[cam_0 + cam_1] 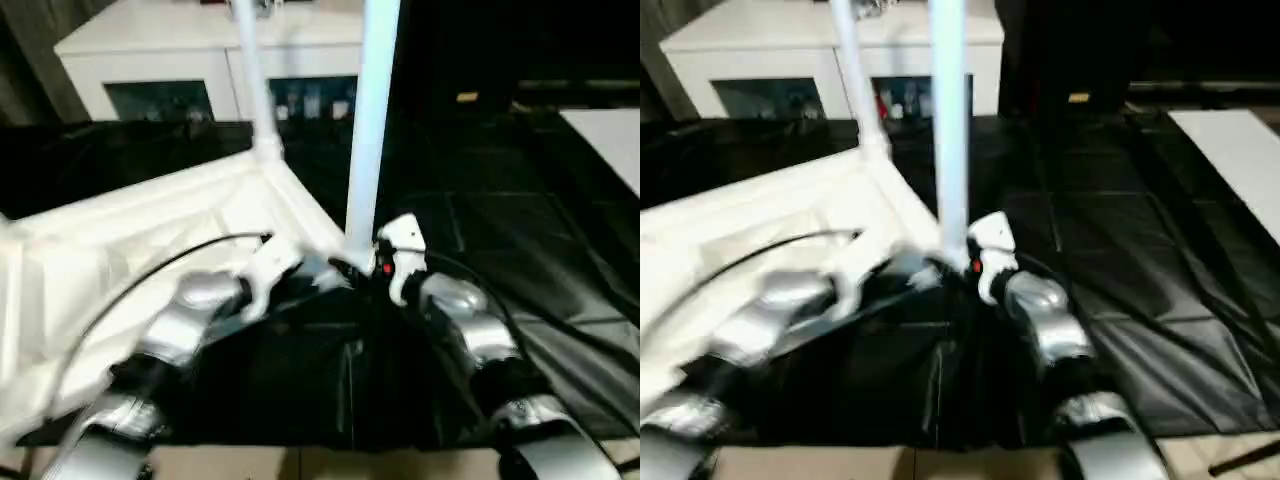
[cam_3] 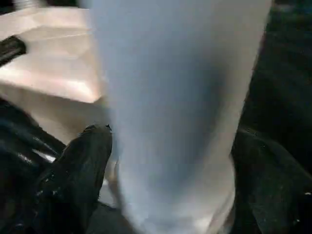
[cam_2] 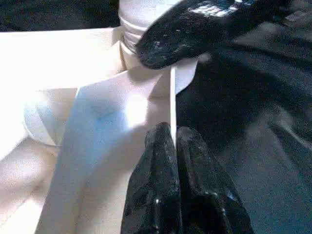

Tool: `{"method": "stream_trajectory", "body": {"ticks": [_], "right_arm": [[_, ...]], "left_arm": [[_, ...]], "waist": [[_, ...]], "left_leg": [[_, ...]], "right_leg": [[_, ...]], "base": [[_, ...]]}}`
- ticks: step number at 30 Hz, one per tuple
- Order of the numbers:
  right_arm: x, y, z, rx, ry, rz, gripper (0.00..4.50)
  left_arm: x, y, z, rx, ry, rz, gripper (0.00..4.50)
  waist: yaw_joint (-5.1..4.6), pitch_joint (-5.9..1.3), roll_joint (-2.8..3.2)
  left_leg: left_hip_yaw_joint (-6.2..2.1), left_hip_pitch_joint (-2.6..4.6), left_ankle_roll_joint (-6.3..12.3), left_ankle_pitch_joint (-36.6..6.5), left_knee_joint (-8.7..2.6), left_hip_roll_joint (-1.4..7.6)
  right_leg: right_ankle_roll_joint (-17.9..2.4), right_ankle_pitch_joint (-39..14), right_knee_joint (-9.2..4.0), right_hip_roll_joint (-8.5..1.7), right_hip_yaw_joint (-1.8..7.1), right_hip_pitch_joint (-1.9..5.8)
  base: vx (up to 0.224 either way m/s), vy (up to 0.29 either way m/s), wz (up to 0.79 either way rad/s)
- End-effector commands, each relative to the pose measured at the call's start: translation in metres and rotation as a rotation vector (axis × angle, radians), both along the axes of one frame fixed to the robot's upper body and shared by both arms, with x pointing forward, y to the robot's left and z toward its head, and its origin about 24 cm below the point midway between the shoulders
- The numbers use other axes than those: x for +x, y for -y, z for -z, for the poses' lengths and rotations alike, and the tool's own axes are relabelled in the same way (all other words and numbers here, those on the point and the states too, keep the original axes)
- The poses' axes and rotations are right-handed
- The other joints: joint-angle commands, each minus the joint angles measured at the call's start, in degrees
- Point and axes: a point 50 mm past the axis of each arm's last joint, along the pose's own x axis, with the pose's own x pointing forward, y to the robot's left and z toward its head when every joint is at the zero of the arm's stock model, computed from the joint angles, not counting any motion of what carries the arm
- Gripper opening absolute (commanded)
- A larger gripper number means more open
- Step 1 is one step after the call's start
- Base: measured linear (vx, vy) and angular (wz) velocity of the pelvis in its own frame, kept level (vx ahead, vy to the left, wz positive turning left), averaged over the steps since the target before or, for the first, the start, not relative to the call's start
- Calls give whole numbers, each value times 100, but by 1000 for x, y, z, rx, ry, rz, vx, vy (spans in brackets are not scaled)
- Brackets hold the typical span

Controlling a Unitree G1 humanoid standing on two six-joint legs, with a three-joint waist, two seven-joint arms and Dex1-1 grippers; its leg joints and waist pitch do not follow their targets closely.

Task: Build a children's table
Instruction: Rotate leg to tighten

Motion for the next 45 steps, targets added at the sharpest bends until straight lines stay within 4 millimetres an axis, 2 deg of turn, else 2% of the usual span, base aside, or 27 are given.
{"method": "stream_trajectory", "body": {"ticks": [1,5,7,8,10,11,13,14,15,16,17,18,19,20,23,30,34,37,38,39,40,41,42,43,45], "right_arm": [[-6,5,-5,-17,12,-125,395],[-15,18,-6,-53,-18,-256,395],[-17,20,-5,-59,-26,-277,395],[-19,23,-4,-74,-41,-311,395],[-19,23,-4,-77,-45,-317,395],[-20,25,-4,-86,-54,-334,379],[-20,26,-4,-90,-60,-343,379],[-20,26,-3,-97,-61,-349,379],[-20,26,-3,-98,-62,-348,351],[-19,25,-3,-94,-62,-344,341],[-18,25,-3,-85,-63,-340,341],[-18,25,-3,-85,-63,-340,336],[-19,23,-3,-75,-68,-347,324],[-19,23,-3,-74,-69,-350,301],[-21,18,-1,-66,-68,-361,283],[-22,13,1,-30,-65,-367,272],[-21,10,4,-16,-46,-309,271],[-15,10,8,-23,-46,-194,270],[-12,10,11,-36,-43,-130,270],[-6,9,17,-39,-50,17,270],[-4,8,19,-39,-57,83,270],[-4,8,19,-39,-57,84,270],[-2,7,22,-40,-65,146,270],[-1,6,23,-43,-67,187,270],[3,4,27,-50,-81,307,270]], "left_arm": [[-15,-2,10,-21,-77,84,0],[-21,-13,9,-32,-113,114,0],[-23,-15,9,-32,-122,121,0],[-25,-17,9,-29,-129,127,0],[-25,-18,9,-29,-130,128,0],[-25,-19,9,-20,-130,128,0],[-24,-21,9,-13,-129,128,0],[-24,-21,8,-8,-129,126,0],[-24,-22,8,-7,-129,126,0],[-24,-21,8,-10,-129,125,0],[-25,-21,8,-13,-129,126,0],[-25,-21,8,-13,-129,126,0],[-25,-20,8,-16,-131,128,0],[-25,-20,8,-17,-132,128,0],[-28,-19,9,-24,-143,137,0],[-30,-14,13,-22,-162,150,0],[-28,-9,18,-10,-147,125,0],[-23,-4,23,27,-126,67,0],[-20,-1,26,41,-116,34,0],[-12,9,29,26,-106,-48,0],[-9,15,29,11,-110,-77,0],[-9,15,29,11,-110,-77,0],[-6,21,29,5,-110,-104,0],[-4,25,30,4,-113,-123,0],[3,36,29,4,-111,-189,0]], "waist": [[33,-324,-17],[83,-317,-14],[87,-316,-3],[94,-313,-35],[95,-310,-31],[93,-315,-70],[100,-321,-52],[103,-326,-65],[104,-330,-63],[107,-333,-101],[115,-336,-79],[115,-336,-79],[107,-327,-110],[110,-328,-90],[96,-329,-98],[81,-336,-102],[70,-326,-100],[34,-298,-85],[26,-276,-90],[6,-248,-78],[-13,-227,-83],[-33,-223,-92],[-47,-219,-93],[-64,-204,-88],[-84,-201,-112]], "left_leg": [[-130,74,614,-841,-378,366],[-122,82,475,-1004,-393,362],[-121,78,467,-1011,-390,355],[-120,73,445,-1037,-385,342],[-122,67,427,-1039,-385,340],[-127,63,436,-986,-384,344],[-130,64,458,-901,-376,344],[-127,61,486,-821,-367,342],[-125,58,527,-745,-355,338],[-122,53,568,-689,-349,338],[-123,55,583,-670,-348,340],[-123,55,583,-670,-348,340],[-121,51,594,-706,-350,338],[-126,57,584,-730,-353,341],[-127,53,578,-700,-353,343],[-126,56,593,-666,-341,337],[-122,54,589,-700,-339,334],[-130,72,458,-945,-368,336],[-139,92,343,-1168,-393,331],[-145,123,207,-1385,-420,328],[-165,160,39,-1663,-447,327],[-188,173,-55,-1861,-460,324],[-206,155,-68,-1899,-476,328],[-214,161,-89,-2033,-492,325],[-203,222,-142,-2213,-481,296]], "right_leg": [[-1632,-99,-329,-351,251,277],[-1573,-209,-335,-353,261,288],[-1576,-214,-335,-355,264,284],[-1578,-302,-345,-363,266,292],[-1556,-414,-355,-371,270,292],[-1540,-434,-357,-373,268,300],[-1544,-390,-341,-368,263,298],[-1552,-315,-334,-369,263,300],[-1569,-229,-321,-368,264,297],[-1582,-194,-318,-376,265,302],[-1592,-215,-313,-377,261,300],[-1592,-215,-313,-377,261,300],[-1575,-277,-323,-369,259,296],[-1563,-351,-324,-371,258,291],[-1558,-324,-313,-369,259,292],[-1575,-276,-309,-367,258,296],[-1577,-332,-324,-374,264,291],[-1516,-688,-372,-373,274,270],[-1438,-1064,-414,-374,275,268],[-1335,-1507,-464,-379,279,245],[-1224,-1951,-509,-384,277,231],[-1127,-2235,-530,-404,276,235],[-1072,-2298,-537,-409,274,256],[-985,-2448,-561,-403,269,239],[-902,-2710,-604,-399,286,187]], "base": [[0,0,0],[0,0,0],[0,0,0],[0,0,0],[0,0,0],[0,0,0],[0,0,0],[0,0,0],[0,0,0],[0,0,0],[0,0,0],[0,0,0],[0,0,0],[0,0,0],[0,0,0],[0,0,0],[0,0,0],[0,0,0],[0,0,0],[0,0,0],[0,0,0],[0,0,0],[0,0,0],[0,0,0],[0,0,0]]}}
